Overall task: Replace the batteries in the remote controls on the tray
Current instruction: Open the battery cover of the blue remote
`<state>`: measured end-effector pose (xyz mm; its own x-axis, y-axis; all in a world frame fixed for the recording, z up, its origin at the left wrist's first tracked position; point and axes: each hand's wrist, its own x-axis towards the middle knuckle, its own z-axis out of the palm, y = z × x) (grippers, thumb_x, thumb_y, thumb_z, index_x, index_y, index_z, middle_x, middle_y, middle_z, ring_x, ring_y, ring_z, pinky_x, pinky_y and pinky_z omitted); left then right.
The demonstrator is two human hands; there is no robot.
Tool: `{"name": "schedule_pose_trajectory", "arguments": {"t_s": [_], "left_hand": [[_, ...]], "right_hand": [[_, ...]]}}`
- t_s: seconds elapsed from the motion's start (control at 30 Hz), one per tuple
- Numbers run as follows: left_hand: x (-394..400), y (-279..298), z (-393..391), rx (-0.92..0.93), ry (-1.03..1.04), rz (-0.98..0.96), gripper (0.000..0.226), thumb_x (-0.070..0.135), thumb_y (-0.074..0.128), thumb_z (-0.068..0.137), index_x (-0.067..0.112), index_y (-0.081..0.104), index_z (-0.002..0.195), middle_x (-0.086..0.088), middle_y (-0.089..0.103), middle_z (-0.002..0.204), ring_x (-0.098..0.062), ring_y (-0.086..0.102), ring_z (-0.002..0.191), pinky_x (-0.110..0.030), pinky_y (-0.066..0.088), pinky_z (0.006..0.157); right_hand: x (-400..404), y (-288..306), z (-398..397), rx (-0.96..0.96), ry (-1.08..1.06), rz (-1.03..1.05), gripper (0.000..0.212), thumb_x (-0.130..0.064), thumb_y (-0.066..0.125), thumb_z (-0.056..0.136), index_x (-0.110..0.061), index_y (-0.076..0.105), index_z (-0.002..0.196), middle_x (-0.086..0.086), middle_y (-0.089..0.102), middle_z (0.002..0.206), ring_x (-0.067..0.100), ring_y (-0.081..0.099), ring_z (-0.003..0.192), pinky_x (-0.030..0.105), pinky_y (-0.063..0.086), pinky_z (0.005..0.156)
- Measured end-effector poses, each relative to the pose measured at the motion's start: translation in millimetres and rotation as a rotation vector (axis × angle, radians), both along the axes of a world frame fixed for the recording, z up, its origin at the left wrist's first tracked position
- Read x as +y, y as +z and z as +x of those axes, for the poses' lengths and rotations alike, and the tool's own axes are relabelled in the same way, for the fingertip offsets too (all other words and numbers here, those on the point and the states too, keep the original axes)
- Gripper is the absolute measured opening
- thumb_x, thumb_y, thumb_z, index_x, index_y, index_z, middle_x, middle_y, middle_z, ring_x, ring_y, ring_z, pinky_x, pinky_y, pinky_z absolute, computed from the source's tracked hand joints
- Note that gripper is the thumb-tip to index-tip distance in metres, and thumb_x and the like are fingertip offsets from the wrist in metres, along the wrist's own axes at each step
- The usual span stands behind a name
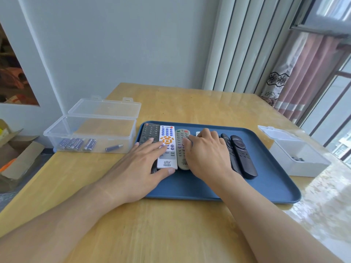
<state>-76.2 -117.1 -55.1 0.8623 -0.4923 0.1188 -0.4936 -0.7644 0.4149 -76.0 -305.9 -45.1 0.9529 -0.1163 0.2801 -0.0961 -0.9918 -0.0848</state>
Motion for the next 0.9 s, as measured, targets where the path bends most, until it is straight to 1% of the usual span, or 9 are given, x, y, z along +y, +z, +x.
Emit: {"name": "schedule_pose_trajectory", "arguments": {"t_s": [0.13, 0.23, 0.3, 0.37, 0.43, 0.53, 0.63, 0.73, 0.9], "left_hand": [[0, -2, 0, -0.006, -0.001, -0.013, 0.075, 0.066, 0.044, 0.095, 0.034, 0.023, 0.159, 0.025, 0.012, 0.165, 0.007, -0.003, 0.151, -0.024, -0.004, 0.125], [1, -3, 1, -0.014, -0.005, -0.013, 0.075, 0.066, 0.044, 0.095, 0.035, 0.024, 0.159, 0.025, 0.012, 0.165, 0.007, -0.003, 0.151, -0.024, -0.004, 0.125], [1, -3, 2, -0.019, -0.006, -0.008, 0.074, 0.065, 0.045, 0.095, 0.035, 0.023, 0.159, 0.025, 0.012, 0.165, 0.007, -0.003, 0.151, -0.024, -0.004, 0.125], [2, -3, 2, -0.016, -0.010, -0.001, 0.073, 0.065, 0.045, 0.095, 0.036, 0.023, 0.159, 0.025, 0.012, 0.165, 0.007, -0.003, 0.151, -0.025, -0.004, 0.125], [2, -4, 2, -0.019, -0.010, 0.001, 0.073, 0.064, 0.046, 0.096, 0.036, 0.023, 0.159, 0.025, 0.012, 0.165, 0.007, -0.003, 0.151, -0.024, -0.004, 0.125], [1, -4, 2, -0.020, -0.010, -0.007, 0.072, 0.063, 0.046, 0.096, 0.035, 0.024, 0.159, 0.025, 0.013, 0.165, 0.007, -0.003, 0.151, -0.024, -0.004, 0.125], [1, -4, 3, -0.024, -0.009, -0.010, 0.072, 0.063, 0.047, 0.096, 0.036, 0.023, 0.158, 0.026, 0.012, 0.164, 0.007, -0.004, 0.151, -0.024, -0.004, 0.125], [2, -5, 3, -0.026, -0.017, -0.013, 0.068, 0.062, 0.048, 0.096, 0.042, 0.023, 0.156, 0.026, 0.013, 0.164, 0.007, -0.004, 0.151, -0.025, -0.004, 0.125], [2, -5, 2, -0.029, -0.025, -0.011, 0.065, 0.062, 0.048, 0.096, 0.046, 0.024, 0.154, 0.025, 0.014, 0.164, 0.005, -0.003, 0.152, -0.024, -0.005, 0.125]], "right_hand": [[-14, 11, -11, -0.002, 0.020, -0.043, 0.035, -0.040, 0.035, 0.103, -0.022, 0.058, 0.122, 0.002, 0.055, 0.123, 0.028, 0.045, 0.114, 0.038, 0.033, 0.095], [-23, 16, -17, 0.095, 0.019, -0.141, 0.037, -0.047, 0.035, 0.102, -0.020, 0.059, 0.106, 0.001, 0.060, 0.109, 0.028, 0.049, 0.109, 0.038, 0.031, 0.094], [-21, 15, -16, 0.127, 0.028, -0.180, 0.040, -0.048, 0.034, 0.102, -0.020, 0.061, 0.104, 0.002, 0.061, 0.110, 0.028, 0.049, 0.108, 0.039, 0.031, 0.095], [-20, 14, -15, 0.136, 0.048, -0.182, 0.036, -0.044, 0.034, 0.100, -0.019, 0.061, 0.104, 0.004, 0.062, 0.114, 0.029, 0.049, 0.108, 0.041, 0.031, 0.095], [-21, 13, -15, 0.151, 0.066, -0.174, 0.032, -0.040, 0.039, 0.097, -0.020, 0.060, 0.111, 0.004, 0.060, 0.121, 0.029, 0.048, 0.111, 0.041, 0.030, 0.096], [-21, 14, -16, 0.176, 0.054, -0.149, 0.041, -0.038, 0.048, 0.092, -0.023, 0.056, 0.129, 0.001, 0.056, 0.131, 0.028, 0.049, 0.116, 0.041, 0.030, 0.098], [-17, 15, -16, 0.145, 0.041, -0.111, 0.044, -0.035, 0.052, 0.088, -0.024, 0.054, 0.131, 0.001, 0.056, 0.126, 0.029, 0.052, 0.113, 0.040, 0.031, 0.098], [-17, 16, -16, 0.128, 0.026, -0.062, 0.048, -0.034, 0.053, 0.086, -0.025, 0.052, 0.133, 0.002, 0.054, 0.123, 0.028, 0.054, 0.109, 0.039, 0.033, 0.099], [-19, 18, -15, 0.036, -0.017, 0.036, 0.040, -0.033, 0.047, 0.089, -0.020, 0.058, 0.125, 0.002, 0.053, 0.110, 0.027, 0.058, 0.094, 0.037, 0.035, 0.089]]}}
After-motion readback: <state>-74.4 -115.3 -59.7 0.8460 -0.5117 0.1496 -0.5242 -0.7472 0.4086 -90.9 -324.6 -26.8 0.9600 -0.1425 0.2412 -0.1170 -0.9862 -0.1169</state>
